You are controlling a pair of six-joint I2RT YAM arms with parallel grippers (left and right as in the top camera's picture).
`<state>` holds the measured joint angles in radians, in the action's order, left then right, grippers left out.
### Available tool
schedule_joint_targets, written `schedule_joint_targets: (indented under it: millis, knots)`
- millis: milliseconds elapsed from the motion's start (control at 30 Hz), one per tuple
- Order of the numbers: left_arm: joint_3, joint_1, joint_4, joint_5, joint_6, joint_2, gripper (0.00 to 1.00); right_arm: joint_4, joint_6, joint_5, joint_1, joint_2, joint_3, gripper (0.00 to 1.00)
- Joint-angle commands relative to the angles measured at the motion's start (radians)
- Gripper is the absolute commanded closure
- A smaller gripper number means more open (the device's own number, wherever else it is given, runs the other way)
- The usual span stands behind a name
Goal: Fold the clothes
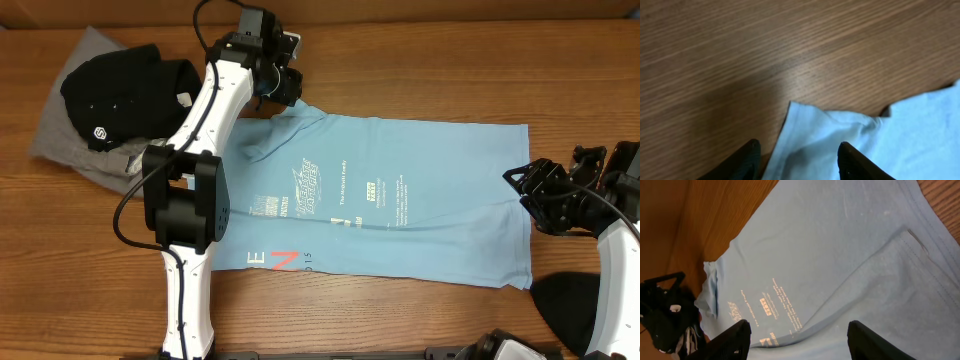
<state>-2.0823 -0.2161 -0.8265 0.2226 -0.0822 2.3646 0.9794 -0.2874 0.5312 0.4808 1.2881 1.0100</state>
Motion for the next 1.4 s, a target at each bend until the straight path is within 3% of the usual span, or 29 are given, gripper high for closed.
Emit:
schedule_joint_targets:
  millis: [0, 467, 567, 700, 733, 1067, 1367]
  knots:
    - [-0.013, -0.006, 0.022, -0.008, -0.008, 0.069, 0.48, -0.004, 0.008, -0.007, -0.004, -0.009, 0.024, 0.35]
    - [-0.013, -0.007, 0.113, 0.006, 0.016, 0.15, 0.6, -0.005, 0.008, -0.008, -0.004, -0.009, 0.024, 0.35]
    - [-0.012, -0.008, 0.11, 0.007, 0.015, 0.168, 0.68, -0.004, 0.008, -0.008, -0.004, -0.009, 0.024, 0.35]
    - [-0.012, -0.01, 0.089, 0.031, 0.015, 0.189, 0.94, -0.004, 0.008, -0.007, -0.004, -0.009, 0.024, 0.35]
    - [-0.012, -0.01, 0.088, 0.045, 0.015, 0.189, 0.96, -0.004, 0.008, -0.007, -0.004, -0.009, 0.024, 0.35]
    - [-0.066, -0.01, 0.064, 0.095, 0.042, 0.159, 0.96, 0.003, 0.008, -0.007, -0.004, -0.009, 0.024, 0.35]
    - [-0.211, -0.01, -0.108, 0.121, 0.045, 0.12, 0.96, 0.004, 0.008, -0.008, -0.004, -0.009, 0.024, 0.34]
